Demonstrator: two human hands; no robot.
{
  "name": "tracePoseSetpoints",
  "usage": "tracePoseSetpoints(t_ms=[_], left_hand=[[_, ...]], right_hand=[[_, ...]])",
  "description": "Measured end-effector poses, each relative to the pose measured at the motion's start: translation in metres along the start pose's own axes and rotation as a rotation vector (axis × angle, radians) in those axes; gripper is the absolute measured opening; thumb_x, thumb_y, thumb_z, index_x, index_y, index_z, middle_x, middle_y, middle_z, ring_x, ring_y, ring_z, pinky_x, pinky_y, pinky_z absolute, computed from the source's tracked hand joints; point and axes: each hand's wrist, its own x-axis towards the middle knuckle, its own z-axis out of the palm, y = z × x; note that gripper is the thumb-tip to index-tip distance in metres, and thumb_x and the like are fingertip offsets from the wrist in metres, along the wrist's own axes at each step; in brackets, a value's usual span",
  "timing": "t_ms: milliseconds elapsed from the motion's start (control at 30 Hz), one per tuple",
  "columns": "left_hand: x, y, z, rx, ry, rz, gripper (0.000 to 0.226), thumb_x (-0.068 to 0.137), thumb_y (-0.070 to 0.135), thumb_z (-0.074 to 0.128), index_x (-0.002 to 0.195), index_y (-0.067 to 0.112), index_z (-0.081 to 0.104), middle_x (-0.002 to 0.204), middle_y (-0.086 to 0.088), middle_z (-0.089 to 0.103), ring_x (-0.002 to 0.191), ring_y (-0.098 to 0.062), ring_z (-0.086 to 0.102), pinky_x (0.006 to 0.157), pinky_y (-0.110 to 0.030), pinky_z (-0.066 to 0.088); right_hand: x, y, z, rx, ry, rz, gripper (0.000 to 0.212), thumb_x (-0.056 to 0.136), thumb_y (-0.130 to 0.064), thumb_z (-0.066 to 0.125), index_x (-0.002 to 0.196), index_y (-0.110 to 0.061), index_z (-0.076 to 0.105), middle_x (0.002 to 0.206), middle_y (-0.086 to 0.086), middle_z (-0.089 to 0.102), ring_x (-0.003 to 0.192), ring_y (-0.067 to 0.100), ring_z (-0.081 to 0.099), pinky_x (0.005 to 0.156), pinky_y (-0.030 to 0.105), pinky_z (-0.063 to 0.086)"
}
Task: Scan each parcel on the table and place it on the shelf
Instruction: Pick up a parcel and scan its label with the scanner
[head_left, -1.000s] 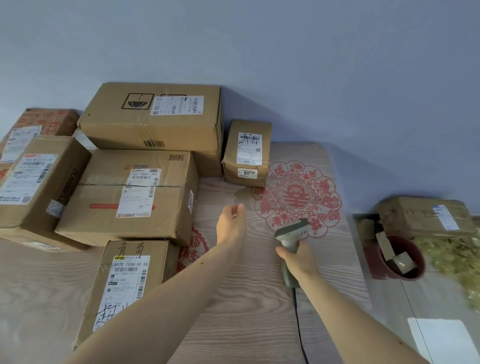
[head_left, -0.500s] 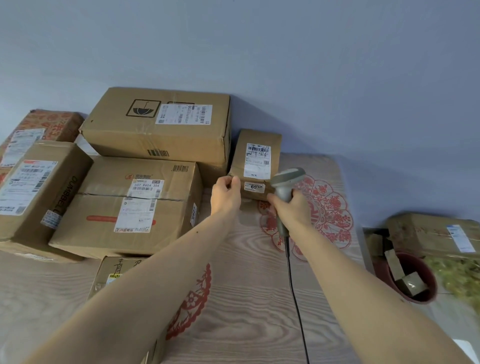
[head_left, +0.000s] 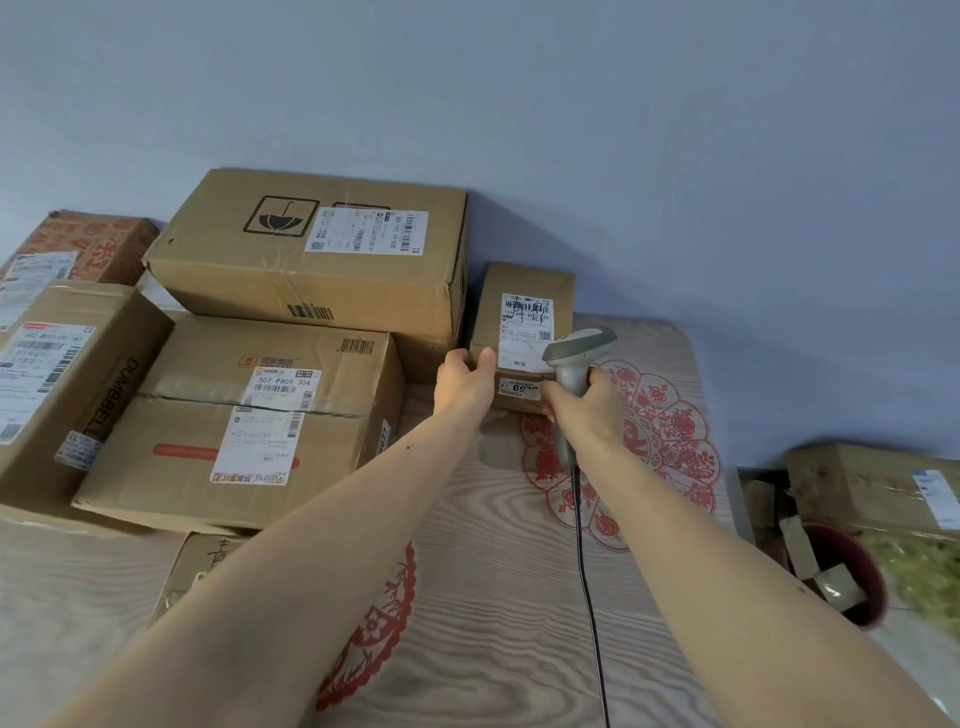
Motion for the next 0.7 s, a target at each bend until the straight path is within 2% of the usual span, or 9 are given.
tracePoseSetpoints(t_ms=[133,267,333,400,500,533,567,633,700], left_hand=[[-0.004,-0.002,0.000,0.040,0.002,0.001,0.060,0.100,0.044,0.045,0.149,0.012,0.036,0.147,-0.006,0.045,0.131,-0.025,0.047,0.109,-0.041,0.039],[-0.017,-0.010,-0.006,0.058,-0.006,0.002,0.062,0.099,0.043,0.047,0.150,0.010,0.035,0.147,-0.007,0.043,0.129,-0.025,0.047,0.108,-0.040,0.040],[-0.028,-0.017,-0.010,0.084,-0.006,-0.001,0.062,0.098,0.042,0.049,0.149,0.009,0.037,0.145,-0.008,0.044,0.126,-0.026,0.050,0.107,-0.041,0.042],[-0.043,-0.026,-0.016,0.133,-0.010,0.004,0.058,0.097,0.041,0.051,0.145,0.008,0.043,0.139,-0.009,0.045,0.117,-0.026,0.054,0.102,-0.041,0.046],[-0.067,-0.039,-0.024,0.208,-0.016,0.021,0.051,0.097,0.039,0.054,0.138,0.008,0.050,0.131,-0.010,0.045,0.107,-0.026,0.056,0.095,-0.036,0.048],[-0.074,-0.043,-0.028,0.227,-0.019,0.024,0.050,0.097,0.039,0.055,0.136,0.009,0.052,0.130,-0.010,0.046,0.105,-0.025,0.055,0.093,-0.035,0.048],[-0.080,-0.048,-0.031,0.247,-0.023,0.029,0.047,0.096,0.039,0.056,0.133,0.009,0.054,0.128,-0.010,0.048,0.101,-0.024,0.055,0.088,-0.034,0.047],[-0.092,-0.058,-0.039,0.273,-0.033,0.041,0.034,0.093,0.038,0.059,0.111,0.010,0.061,0.119,-0.012,0.056,0.088,-0.022,0.053,0.072,-0.030,0.041],[-0.104,-0.067,-0.045,0.274,-0.044,0.045,0.029,0.091,0.037,0.061,0.094,0.008,0.060,0.108,-0.015,0.061,0.080,-0.025,0.051,0.063,-0.030,0.036]], right_hand=[[-0.003,-0.001,-0.005,0.016,-0.019,0.020,0.027,0.071,-0.025,0.071,0.095,-0.014,0.065,0.083,0.004,0.071,0.077,0.021,0.068,0.062,0.027,0.045],[-0.016,0.004,-0.010,0.009,-0.039,0.022,0.038,0.057,-0.037,0.065,0.089,-0.015,0.066,0.079,0.005,0.072,0.074,0.024,0.071,0.068,0.039,0.057],[-0.027,0.009,-0.014,-0.002,-0.056,0.028,0.037,0.058,-0.036,0.066,0.089,-0.015,0.066,0.078,0.005,0.072,0.074,0.024,0.071,0.069,0.040,0.059],[-0.041,0.014,-0.017,-0.009,-0.065,0.029,0.031,0.061,-0.031,0.068,0.088,-0.014,0.066,0.077,0.004,0.072,0.074,0.023,0.071,0.066,0.036,0.058],[-0.067,0.022,-0.024,0.003,-0.072,0.048,0.024,0.068,-0.023,0.069,0.089,-0.012,0.066,0.078,0.005,0.072,0.064,0.017,0.067,0.050,0.021,0.049],[-0.077,0.024,-0.026,0.016,-0.075,0.058,0.022,0.069,-0.020,0.069,0.090,-0.011,0.066,0.077,0.006,0.072,0.060,0.015,0.065,0.048,0.021,0.047],[-0.085,0.028,-0.027,0.027,-0.074,0.063,0.024,0.068,-0.020,0.068,0.089,-0.010,0.065,0.077,0.007,0.072,0.058,0.016,0.064,0.050,0.025,0.049],[-0.104,0.034,-0.032,0.040,-0.069,0.074,0.023,0.065,-0.018,0.067,0.086,-0.009,0.065,0.073,0.007,0.072,0.057,0.016,0.062,0.058,0.032,0.053],[-0.121,0.040,-0.036,0.043,-0.059,0.073,0.017,0.068,-0.012,0.068,0.084,-0.007,0.065,0.068,0.007,0.070,0.053,0.013,0.060,0.055,0.027,0.048]])
